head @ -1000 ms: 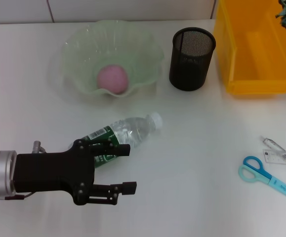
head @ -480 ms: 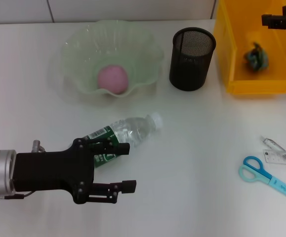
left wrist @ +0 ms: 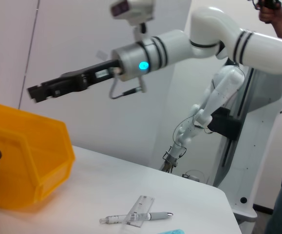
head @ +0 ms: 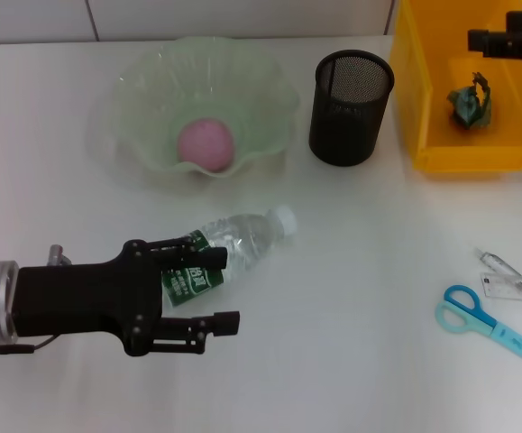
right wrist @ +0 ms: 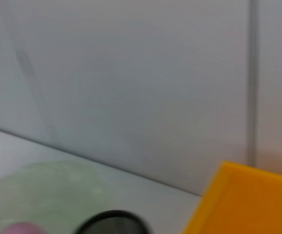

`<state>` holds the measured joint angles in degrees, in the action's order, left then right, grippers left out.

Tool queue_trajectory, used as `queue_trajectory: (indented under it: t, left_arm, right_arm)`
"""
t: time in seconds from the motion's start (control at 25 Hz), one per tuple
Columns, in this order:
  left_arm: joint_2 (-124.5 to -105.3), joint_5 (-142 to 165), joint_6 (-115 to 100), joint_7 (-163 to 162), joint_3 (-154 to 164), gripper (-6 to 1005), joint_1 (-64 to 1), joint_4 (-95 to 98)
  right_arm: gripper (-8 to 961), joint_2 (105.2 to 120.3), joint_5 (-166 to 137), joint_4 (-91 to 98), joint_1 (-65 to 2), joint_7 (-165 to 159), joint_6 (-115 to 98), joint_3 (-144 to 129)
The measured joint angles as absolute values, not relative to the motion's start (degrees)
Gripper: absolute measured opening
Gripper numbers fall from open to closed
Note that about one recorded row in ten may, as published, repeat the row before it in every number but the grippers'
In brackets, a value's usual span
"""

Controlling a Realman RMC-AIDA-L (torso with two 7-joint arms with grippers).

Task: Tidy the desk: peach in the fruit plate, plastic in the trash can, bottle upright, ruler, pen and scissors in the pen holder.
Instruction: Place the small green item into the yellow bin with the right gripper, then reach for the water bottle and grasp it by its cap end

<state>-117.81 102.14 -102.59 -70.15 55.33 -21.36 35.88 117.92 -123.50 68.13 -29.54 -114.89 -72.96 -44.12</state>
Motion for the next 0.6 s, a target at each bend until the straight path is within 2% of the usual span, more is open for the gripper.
queue_trajectory:
  t: [0.12,0.16,0.2,0.36,0.56,0.6]
  left_arm:
    - [-117.38,102.13,-102.68,-72.77,54.9,800,-21.58,36.73]
    - [-117.31,102.25,-102.61,-74.4,54.34,800,-21.64,37.66]
    - [-117.31,102.25,-102.61,-74.4,54.34,800,-21.64,37.66]
    - [-117.3,102.5,-102.11,-81.95,53.19,800,-21.64,42.71]
    - [-117.41,102.64,-101.91,-86.12,53.17,800,-21.75,45.9]
    - [-118.1,104.25,-101.53,-93.99,53.62,800,-22.3,53.28]
  right_arm:
    - [709,116.23,-113.45,67.2,-26.33,-109.04,-82.31,-42.83]
    - [710,115.09,-107.76,64.72,-24.67,-104.46,-89.38,-41.07]
    - [710,115.09,-107.76,64.72,-24.67,-104.46,-89.38,-41.07]
    - [710,112.08,-102.58,51.57,-22.15,-87.97,-108.26,-37.03]
    - [710,111.08,-105.74,38.58,-20.72,-75.24,-109.1,-36.72]
    - [710,111.08,-105.74,38.58,-20.72,-75.24,-109.1,-36.72]
